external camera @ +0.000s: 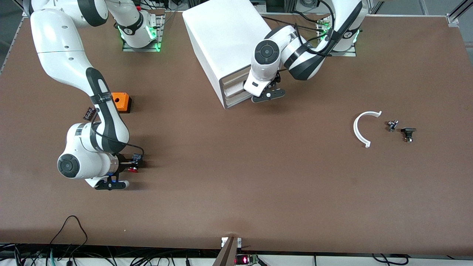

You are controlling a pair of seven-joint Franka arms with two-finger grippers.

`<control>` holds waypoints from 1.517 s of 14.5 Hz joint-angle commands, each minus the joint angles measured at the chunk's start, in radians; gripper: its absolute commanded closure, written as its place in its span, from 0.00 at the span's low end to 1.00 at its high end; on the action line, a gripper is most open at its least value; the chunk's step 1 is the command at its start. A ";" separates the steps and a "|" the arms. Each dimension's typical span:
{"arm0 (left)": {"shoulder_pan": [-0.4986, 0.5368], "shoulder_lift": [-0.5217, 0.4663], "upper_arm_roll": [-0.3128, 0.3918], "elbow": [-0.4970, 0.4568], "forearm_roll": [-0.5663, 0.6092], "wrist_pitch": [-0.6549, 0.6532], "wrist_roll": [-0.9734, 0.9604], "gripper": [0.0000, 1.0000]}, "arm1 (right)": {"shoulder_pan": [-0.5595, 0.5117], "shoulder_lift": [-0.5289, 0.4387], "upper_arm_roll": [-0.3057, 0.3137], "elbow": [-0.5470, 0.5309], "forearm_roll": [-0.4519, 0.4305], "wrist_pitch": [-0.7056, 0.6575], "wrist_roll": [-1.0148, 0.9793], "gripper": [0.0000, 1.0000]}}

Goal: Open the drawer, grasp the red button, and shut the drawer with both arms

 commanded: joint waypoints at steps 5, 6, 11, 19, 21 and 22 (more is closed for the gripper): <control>0.000 -0.020 -0.016 -0.005 -0.030 -0.012 0.002 0.00 | -0.004 -0.168 -0.015 0.004 -0.082 -0.094 0.006 0.00; 0.007 -0.025 -0.016 -0.002 -0.017 -0.012 0.017 0.00 | -0.006 -0.200 -0.021 0.001 -0.082 -0.117 0.007 0.00; 0.101 -0.028 -0.003 0.217 -0.009 -0.268 0.137 0.00 | -0.006 -0.403 -0.024 -0.013 -0.085 -0.239 0.006 0.00; 0.336 -0.031 -0.010 0.501 0.147 -0.569 0.728 0.00 | -0.006 -0.627 -0.023 -0.014 -0.084 -0.440 0.039 0.00; 0.386 -0.031 -0.003 0.584 0.154 -0.609 0.887 0.00 | -0.041 -0.673 0.002 -0.020 -0.088 -0.482 0.058 0.00; 0.418 -0.037 0.002 0.593 0.146 -0.608 0.960 0.00 | -0.068 -0.694 0.040 -0.022 -0.090 -0.503 0.080 0.00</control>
